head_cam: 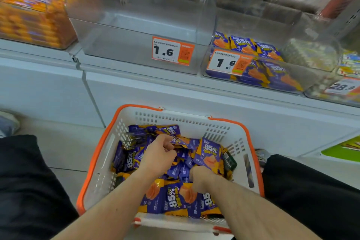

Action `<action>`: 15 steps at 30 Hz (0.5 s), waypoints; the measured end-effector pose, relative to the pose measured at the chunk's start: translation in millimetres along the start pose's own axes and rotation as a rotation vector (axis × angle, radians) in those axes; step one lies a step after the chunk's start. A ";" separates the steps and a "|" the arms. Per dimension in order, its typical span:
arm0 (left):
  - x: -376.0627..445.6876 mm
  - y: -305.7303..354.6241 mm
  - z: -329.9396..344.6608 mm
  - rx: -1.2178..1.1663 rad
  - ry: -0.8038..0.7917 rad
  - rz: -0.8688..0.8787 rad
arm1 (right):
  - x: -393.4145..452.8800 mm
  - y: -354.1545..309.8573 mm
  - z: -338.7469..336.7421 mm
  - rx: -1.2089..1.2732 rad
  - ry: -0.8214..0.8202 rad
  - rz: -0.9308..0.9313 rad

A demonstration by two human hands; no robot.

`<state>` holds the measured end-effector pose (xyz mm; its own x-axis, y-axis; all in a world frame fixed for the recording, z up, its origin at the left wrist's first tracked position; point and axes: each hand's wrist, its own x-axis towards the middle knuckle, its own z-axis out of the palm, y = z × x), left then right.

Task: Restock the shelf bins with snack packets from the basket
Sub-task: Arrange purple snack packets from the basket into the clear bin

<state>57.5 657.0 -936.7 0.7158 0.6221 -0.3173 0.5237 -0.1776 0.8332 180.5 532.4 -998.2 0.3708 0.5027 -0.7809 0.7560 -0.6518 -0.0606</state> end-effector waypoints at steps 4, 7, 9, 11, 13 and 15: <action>2.6 -4.1 -2.3 -0.023 -0.017 -0.060 | -24.3 -0.4 -46.6 0.140 -0.045 0.012; 4.1 -3.4 -0.9 -0.164 -0.029 -0.177 | -45.7 8.7 -95.3 0.285 0.026 -0.002; 2.4 -1.6 1.3 -0.362 -0.017 -0.290 | -59.7 17.2 -122.9 0.418 0.050 -0.007; 0.9 1.0 2.5 -0.625 -0.036 -0.392 | -72.5 23.6 -139.9 0.643 0.087 -0.040; 0.7 7.5 2.8 -0.871 -0.113 -0.424 | -82.4 26.6 -148.3 0.867 0.112 -0.110; 1.8 16.6 2.0 -0.942 -0.147 -0.358 | -90.9 25.4 -149.0 1.056 0.107 -0.165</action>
<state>68.4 653.7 -924.4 0.6711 0.4101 -0.6176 0.1870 0.7125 0.6763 246.3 554.7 -836.1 0.3911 0.6429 -0.6586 -0.0287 -0.7067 -0.7069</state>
